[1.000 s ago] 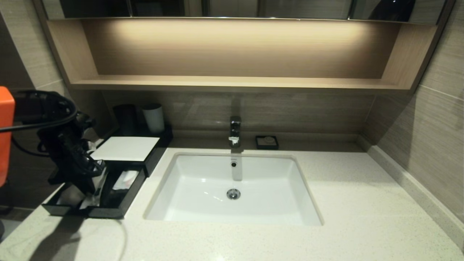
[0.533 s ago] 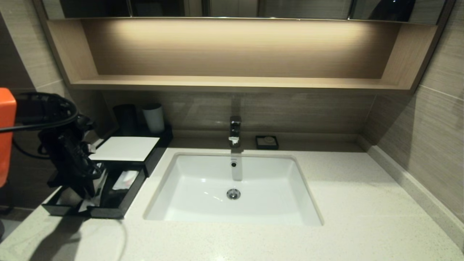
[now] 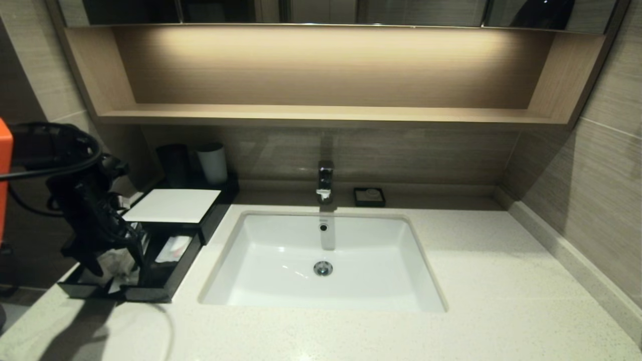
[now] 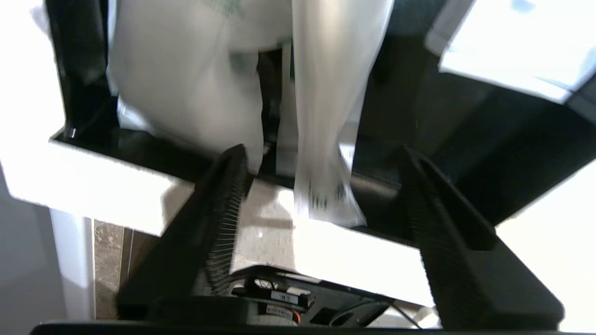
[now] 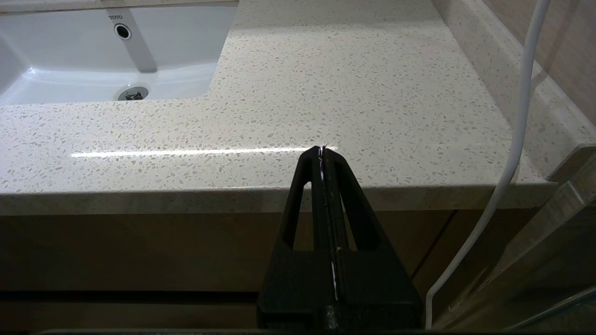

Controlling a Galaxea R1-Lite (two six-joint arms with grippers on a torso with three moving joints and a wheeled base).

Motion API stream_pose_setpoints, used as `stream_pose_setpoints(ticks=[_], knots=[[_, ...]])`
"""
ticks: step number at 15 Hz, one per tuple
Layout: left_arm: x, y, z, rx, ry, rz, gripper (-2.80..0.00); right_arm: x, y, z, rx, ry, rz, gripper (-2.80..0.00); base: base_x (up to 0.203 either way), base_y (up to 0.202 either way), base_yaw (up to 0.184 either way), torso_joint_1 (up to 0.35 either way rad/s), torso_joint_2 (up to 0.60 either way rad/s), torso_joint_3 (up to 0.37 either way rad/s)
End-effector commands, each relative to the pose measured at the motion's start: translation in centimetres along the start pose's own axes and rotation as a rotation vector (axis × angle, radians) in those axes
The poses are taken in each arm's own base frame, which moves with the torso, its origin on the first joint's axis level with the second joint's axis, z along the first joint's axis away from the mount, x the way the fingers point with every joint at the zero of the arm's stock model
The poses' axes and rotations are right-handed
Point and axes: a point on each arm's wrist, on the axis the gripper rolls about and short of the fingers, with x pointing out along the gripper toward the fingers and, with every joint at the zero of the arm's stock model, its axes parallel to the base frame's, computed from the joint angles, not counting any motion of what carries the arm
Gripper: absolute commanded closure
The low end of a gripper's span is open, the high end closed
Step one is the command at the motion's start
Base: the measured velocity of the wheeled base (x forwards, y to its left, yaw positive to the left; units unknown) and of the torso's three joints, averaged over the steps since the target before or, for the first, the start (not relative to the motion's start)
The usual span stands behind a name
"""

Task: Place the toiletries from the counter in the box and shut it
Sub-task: Place the bathroom toiletry into the drawer

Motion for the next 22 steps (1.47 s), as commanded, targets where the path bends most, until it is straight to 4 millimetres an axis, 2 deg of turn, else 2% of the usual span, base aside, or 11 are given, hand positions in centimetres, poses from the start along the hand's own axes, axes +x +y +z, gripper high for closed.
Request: stream_pose_setpoints(ticks=[1, 2, 3, 5, 7, 10, 12, 14, 19, 22], knots=[[-2.8, 0.1, -1.4, 0.000, -0.051, -0.006, -2.80, 0.0, 0.0, 0.0, 0.000, 0.003, -0.001, 0.00, 0.000, 0.000, 0.000, 0.000, 0.00, 0.000], [-4.0, 0.1, -2.2, 0.003, -0.071, -0.009, -2.80, 0.0, 0.0, 0.0, 0.000, 0.003, -0.001, 0.00, 0.000, 0.000, 0.000, 0.000, 0.00, 0.000], [-5.4, 0.0, -3.2, 0.007, -0.088, -0.013, 0.00, 0.0, 0.0, 0.0, 0.000, 0.003, -0.001, 0.00, 0.000, 0.000, 0.000, 0.000, 0.00, 0.000], [-7.9, 0.0, -5.8, 0.017, -0.108, -0.020, 0.00, 0.0, 0.0, 0.0, 0.001, 0.003, -0.001, 0.00, 0.000, 0.000, 0.000, 0.000, 0.00, 0.000], [-9.3, 0.3, -9.1, 0.023, -0.102, -0.021, 0.00, 0.0, 0.0, 0.0, 0.000, 0.003, 0.001, 0.00, 0.000, 0.000, 0.000, 0.000, 0.00, 0.000], [-9.0, 0.9, -13.9, 0.037, -0.072, -0.014, 0.00, 0.0, 0.0, 0.0, 0.001, 0.003, -0.001, 0.00, 0.000, 0.000, 0.000, 0.000, 0.00, 0.000], [-7.8, 1.1, -15.1, 0.044, -0.114, -0.013, 0.00, 0.0, 0.0, 0.0, 0.001, 0.003, 0.000, 0.00, 0.000, 0.000, 0.000, 0.000, 0.00, 0.000], [-6.6, 1.2, -13.3, 0.037, -0.211, -0.016, 0.00, 0.0, 0.0, 0.0, 0.002, 0.003, 0.001, 0.00, 0.000, 0.000, 0.000, 0.000, 0.00, 0.000], [-2.1, 2.5, -7.3, -0.028, -0.222, 0.026, 0.00, 0.0, 0.0, 0.0, 0.000, 0.003, 0.001, 0.00, 0.000, 0.000, 0.000, 0.000, 0.00, 0.000], [-0.8, 2.6, -4.4, -0.025, -0.244, 0.017, 0.00, 0.0, 0.0, 0.0, 0.000, 0.001, 0.000, 0.00, 0.000, 0.000, 0.000, 0.000, 0.00, 0.000]])
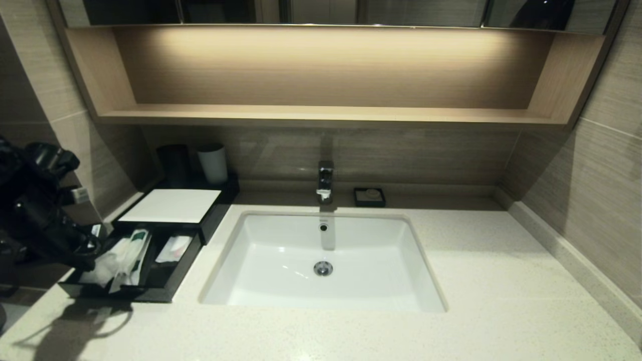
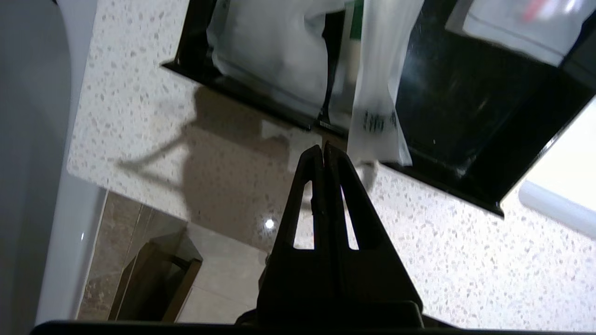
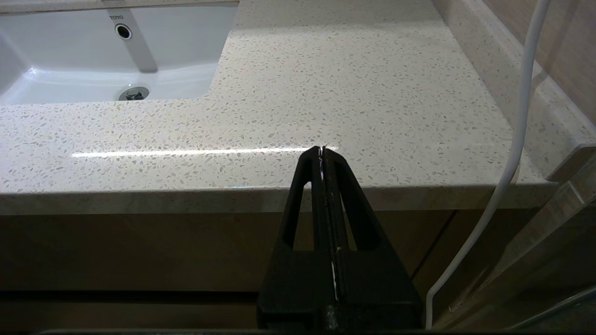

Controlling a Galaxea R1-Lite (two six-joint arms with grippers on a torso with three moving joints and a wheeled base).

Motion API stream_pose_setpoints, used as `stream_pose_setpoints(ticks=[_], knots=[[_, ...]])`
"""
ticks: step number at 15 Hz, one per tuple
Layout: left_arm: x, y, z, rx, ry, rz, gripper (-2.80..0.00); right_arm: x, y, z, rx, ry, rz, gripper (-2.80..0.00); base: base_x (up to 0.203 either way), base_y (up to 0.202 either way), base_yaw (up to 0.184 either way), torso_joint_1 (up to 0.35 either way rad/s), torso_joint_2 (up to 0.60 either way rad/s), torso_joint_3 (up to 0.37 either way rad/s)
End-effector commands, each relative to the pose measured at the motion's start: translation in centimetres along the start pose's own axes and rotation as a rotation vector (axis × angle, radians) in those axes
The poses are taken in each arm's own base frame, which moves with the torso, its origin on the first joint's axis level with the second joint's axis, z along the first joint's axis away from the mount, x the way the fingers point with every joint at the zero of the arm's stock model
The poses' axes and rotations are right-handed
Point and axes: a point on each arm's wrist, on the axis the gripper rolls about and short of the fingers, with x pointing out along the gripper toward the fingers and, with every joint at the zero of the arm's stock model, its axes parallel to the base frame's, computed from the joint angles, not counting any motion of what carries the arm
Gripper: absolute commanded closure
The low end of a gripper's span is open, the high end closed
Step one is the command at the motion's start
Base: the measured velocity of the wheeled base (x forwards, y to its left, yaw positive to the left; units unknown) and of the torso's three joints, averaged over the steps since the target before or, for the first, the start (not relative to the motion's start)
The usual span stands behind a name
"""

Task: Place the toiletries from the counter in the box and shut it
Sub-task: Place the bathroom toiletry into the drawer

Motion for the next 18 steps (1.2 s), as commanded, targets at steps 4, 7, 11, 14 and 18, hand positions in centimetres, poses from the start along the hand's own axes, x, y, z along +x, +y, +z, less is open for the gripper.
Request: stream_pose_setpoints(ticks=[4, 7, 11, 14, 18], knots=[[3.9, -1.0, 2.5, 0.025, 0.056, -0.078, 0.00, 0.0, 0.0, 0.0, 0.000, 0.003, -0.001, 0.00, 0.000, 0.000, 0.000, 0.000, 0.00, 0.000], [5.0, -1.8, 2.6, 0.049, 0.077, -0.084, 0.00, 0.0, 0.0, 0.0, 0.000, 0.003, 0.000, 0.00, 0.000, 0.000, 0.000, 0.000, 0.00, 0.000], [7.0, -1.9, 2.7, 0.045, 0.110, -0.066, 0.00, 0.0, 0.0, 0.0, 0.001, 0.003, 0.000, 0.00, 0.000, 0.000, 0.000, 0.000, 0.00, 0.000], [6.7, -1.8, 2.4, 0.049, 0.117, -0.053, 0.00, 0.0, 0.0, 0.0, 0.001, 0.003, 0.000, 0.00, 0.000, 0.000, 0.000, 0.000, 0.00, 0.000], [4.3, -1.6, 2.4, 0.045, 0.049, -0.061, 0.00, 0.0, 0.0, 0.0, 0.000, 0.003, -0.001, 0.00, 0.000, 0.000, 0.000, 0.000, 0.00, 0.000]])
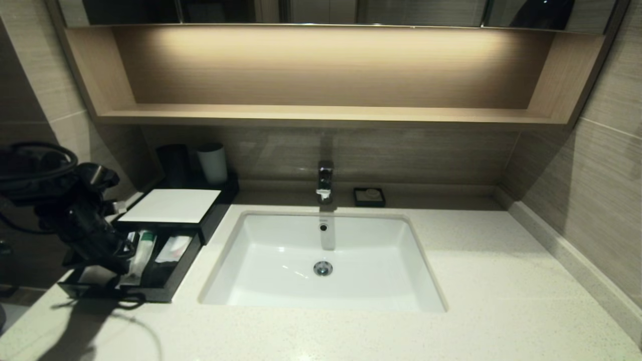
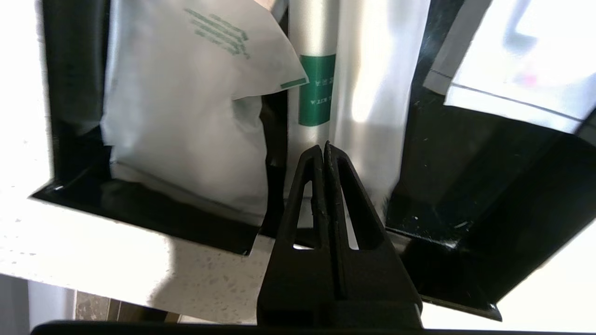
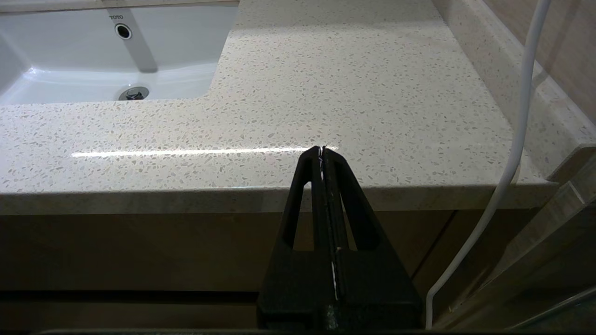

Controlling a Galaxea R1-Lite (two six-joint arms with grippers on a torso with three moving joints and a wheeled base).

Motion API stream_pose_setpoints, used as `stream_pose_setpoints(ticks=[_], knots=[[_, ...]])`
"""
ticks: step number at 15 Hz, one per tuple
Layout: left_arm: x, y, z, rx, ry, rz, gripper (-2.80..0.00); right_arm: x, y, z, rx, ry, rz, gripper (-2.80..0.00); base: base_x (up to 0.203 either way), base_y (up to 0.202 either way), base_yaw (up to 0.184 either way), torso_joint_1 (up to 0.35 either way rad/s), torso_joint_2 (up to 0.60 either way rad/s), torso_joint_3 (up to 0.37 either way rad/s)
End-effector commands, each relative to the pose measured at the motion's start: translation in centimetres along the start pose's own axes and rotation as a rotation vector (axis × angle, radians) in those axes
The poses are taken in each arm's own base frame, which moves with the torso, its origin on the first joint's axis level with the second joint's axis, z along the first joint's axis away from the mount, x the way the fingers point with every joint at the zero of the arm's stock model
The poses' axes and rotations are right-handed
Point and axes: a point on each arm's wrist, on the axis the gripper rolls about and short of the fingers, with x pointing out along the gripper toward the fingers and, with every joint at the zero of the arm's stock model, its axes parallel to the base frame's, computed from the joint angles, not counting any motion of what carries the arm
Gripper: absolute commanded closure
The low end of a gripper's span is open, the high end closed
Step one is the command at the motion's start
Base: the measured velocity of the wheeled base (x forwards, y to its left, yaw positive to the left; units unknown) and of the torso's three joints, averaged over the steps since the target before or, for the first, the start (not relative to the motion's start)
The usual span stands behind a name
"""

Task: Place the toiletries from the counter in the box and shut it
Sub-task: Place the bathroom toiletry into the drawer, then close the drawer

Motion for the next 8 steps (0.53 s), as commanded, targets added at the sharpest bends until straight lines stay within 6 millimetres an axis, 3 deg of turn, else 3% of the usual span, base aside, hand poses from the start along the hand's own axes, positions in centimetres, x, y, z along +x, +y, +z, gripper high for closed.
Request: stream_pose_setpoints(ticks=[1, 5, 8], knots=[[-3.1, 0.0, -0.6, 0.000, -0.066, -0.005, 0.00, 0.0, 0.0, 0.0, 0.001, 0.004, 0.000, 0.00, 0.000, 0.000, 0.000, 0.000, 0.00, 0.000], [-7.9, 0.1, -4.2, 0.003, -0.091, -0.004, 0.00, 0.0, 0.0, 0.0, 0.000, 0.003, -0.001, 0.00, 0.000, 0.000, 0.000, 0.000, 0.00, 0.000], [-9.0, 0.3, -7.6, -0.007, 0.002, 0.004, 0.00, 0.0, 0.0, 0.0, 0.000, 0.003, 0.000, 0.00, 0.000, 0.000, 0.000, 0.000, 0.00, 0.000]])
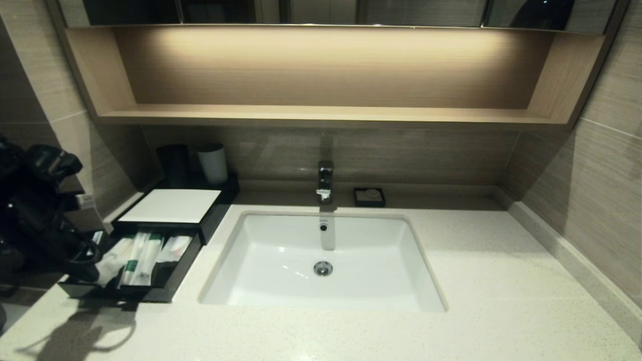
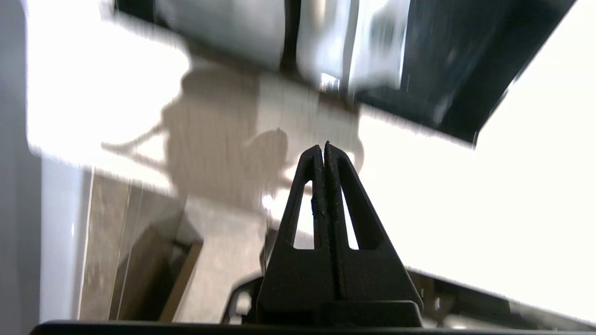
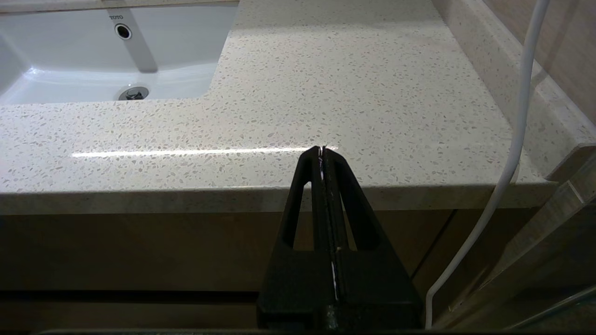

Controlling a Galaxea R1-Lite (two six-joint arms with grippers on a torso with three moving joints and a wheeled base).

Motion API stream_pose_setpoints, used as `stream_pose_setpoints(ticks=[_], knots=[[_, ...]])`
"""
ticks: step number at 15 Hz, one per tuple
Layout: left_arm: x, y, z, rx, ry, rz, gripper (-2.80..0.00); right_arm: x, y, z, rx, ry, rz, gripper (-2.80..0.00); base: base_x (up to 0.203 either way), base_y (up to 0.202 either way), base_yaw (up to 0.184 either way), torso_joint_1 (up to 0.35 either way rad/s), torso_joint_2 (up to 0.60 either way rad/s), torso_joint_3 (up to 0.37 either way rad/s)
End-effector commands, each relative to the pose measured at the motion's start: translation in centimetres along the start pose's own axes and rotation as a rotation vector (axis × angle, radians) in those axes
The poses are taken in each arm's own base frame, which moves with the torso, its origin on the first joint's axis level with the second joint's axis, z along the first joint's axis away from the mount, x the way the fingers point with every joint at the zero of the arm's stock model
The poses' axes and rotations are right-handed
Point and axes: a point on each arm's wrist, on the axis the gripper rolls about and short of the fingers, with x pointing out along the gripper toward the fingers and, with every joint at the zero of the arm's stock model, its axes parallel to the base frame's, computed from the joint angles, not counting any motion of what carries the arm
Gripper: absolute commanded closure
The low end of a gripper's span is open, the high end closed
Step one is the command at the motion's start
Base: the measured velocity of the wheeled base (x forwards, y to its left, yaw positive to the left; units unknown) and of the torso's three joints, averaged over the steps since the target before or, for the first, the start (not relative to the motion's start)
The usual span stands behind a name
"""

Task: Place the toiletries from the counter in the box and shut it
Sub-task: Close the drawer

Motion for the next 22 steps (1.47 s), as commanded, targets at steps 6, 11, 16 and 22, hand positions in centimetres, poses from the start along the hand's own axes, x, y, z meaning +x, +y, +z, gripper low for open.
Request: stream_pose_setpoints(ticks=[6, 11, 16, 22], knots=[[0.2, 0.7, -5.0, -0.022, 0.135, 0.033, 0.00, 0.0, 0.0, 0.0, 0.002, 0.003, -0.001, 0.00, 0.000, 0.000, 0.000, 0.000, 0.00, 0.000], [2.8, 1.4, -4.0, -0.047, 0.207, 0.069, 0.00, 0.0, 0.0, 0.0, 0.001, 0.002, 0.000, 0.00, 0.000, 0.000, 0.000, 0.000, 0.00, 0.000], [6.4, 1.6, -2.5, -0.050, 0.241, 0.067, 0.00, 0.0, 0.0, 0.0, 0.000, 0.003, 0.001, 0.00, 0.000, 0.000, 0.000, 0.000, 0.00, 0.000], [8.6, 1.5, -1.1, -0.041, 0.194, 0.061, 0.00, 0.0, 0.0, 0.0, 0.000, 0.003, 0.001, 0.00, 0.000, 0.000, 0.000, 0.000, 0.00, 0.000]])
